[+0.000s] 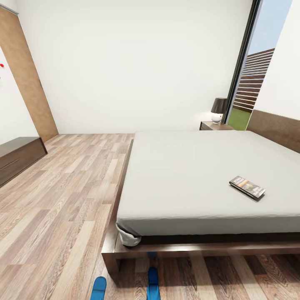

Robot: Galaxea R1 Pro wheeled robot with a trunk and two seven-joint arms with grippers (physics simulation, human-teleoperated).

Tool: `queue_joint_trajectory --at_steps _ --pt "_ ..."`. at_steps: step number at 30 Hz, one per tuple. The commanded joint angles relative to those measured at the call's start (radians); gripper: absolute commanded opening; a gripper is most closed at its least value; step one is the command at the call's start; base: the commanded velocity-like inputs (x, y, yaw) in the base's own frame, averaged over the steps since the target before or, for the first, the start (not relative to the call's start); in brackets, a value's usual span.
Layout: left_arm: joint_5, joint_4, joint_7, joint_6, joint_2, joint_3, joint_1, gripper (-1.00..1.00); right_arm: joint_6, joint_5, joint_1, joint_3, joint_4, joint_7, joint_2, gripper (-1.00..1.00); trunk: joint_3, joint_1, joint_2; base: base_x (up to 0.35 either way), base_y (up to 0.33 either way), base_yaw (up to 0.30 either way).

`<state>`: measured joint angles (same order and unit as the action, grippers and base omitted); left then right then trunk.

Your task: In the bedroom, move the book from the bed onto either nightstand, and place the two sandals side by side next to the bed.

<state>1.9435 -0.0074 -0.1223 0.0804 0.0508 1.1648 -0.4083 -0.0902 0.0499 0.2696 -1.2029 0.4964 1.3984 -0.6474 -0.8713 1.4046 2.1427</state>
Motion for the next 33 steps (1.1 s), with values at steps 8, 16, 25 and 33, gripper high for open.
queue_joint_trajectory --at_steps 8,16,25,33 --pt "0.011 -0.001 -0.004 -0.004 0.002 -0.002 0.002 -1.00 -0.006 0.007 -0.002 -0.003 0.001 0.002 -0.001 1.00 -0.001 0.000 0.000 0.000 0.000 0.000" --pt "0.012 -0.002 -0.002 -0.048 0.010 0.004 0.009 -1.00 0.038 0.012 -0.027 -0.007 0.040 0.047 -0.022 1.00 -0.001 0.000 0.000 0.000 0.000 0.000" --pt "0.012 -0.002 -0.002 -0.058 0.010 0.004 0.009 -1.00 0.235 0.011 -0.111 -0.005 0.053 0.172 -0.074 1.00 -0.001 0.000 0.000 0.000 0.000 0.000" --pt "0.012 -0.002 -0.001 -0.059 0.010 0.004 0.009 -1.00 0.306 0.010 -0.198 -0.001 0.053 0.172 -0.121 1.00 -0.001 0.000 0.000 0.000 0.000 0.000"
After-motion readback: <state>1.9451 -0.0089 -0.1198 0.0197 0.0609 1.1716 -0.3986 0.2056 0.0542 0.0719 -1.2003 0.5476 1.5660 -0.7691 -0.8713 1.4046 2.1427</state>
